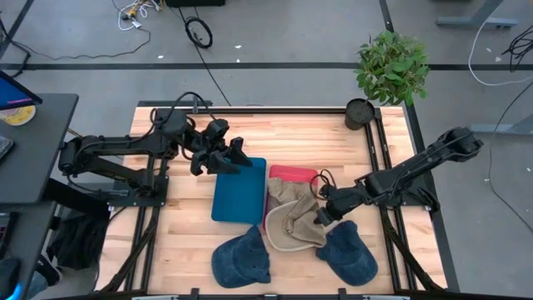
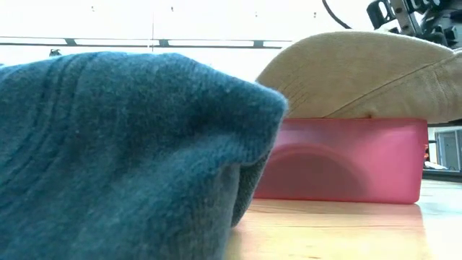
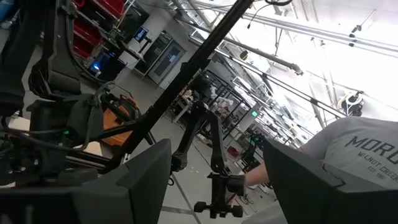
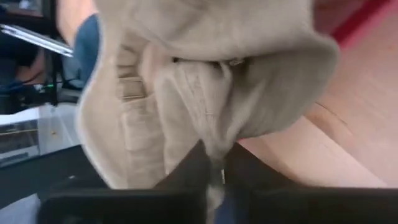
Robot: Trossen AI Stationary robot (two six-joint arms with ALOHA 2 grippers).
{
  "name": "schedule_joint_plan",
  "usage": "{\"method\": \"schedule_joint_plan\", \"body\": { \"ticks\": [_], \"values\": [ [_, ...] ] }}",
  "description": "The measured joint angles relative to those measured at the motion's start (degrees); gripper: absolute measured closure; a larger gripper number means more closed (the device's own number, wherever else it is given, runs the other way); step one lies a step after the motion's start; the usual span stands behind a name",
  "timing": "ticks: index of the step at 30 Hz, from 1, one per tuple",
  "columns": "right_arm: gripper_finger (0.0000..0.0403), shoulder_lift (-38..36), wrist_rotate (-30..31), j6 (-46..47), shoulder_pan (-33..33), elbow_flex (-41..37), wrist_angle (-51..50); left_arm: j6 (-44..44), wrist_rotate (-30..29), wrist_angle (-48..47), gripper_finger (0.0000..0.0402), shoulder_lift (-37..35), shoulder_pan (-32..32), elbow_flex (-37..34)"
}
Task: Pick & Place hat
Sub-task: Put the brown cap into the red bin
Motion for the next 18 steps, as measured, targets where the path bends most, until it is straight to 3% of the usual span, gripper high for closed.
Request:
{"method": "schedule_joint_plan", "body": {
  "ticks": [2, 8, 18],
  "values": [
    [0.0383, -0.9, 0.0, -0.9, 0.0, 0.0, 0.9, -0.2, 0.0, -0.1, 0.0143, 0.0, 0.0, 0.0],
    [0.0386, -4.7, 1.1, -4.3, 0.0, 1.9, 2.2, -0.2, -0.2, -0.7, 0.0142, 0.0, 0.0, 0.0],
    [0.0386, -5.9, 16.6, -28.1, -1.9, 23.9, -23.5, -0.3, -0.2, -1.4, 0.0142, 0.0, 0.0, 0.0]
  ]
}}
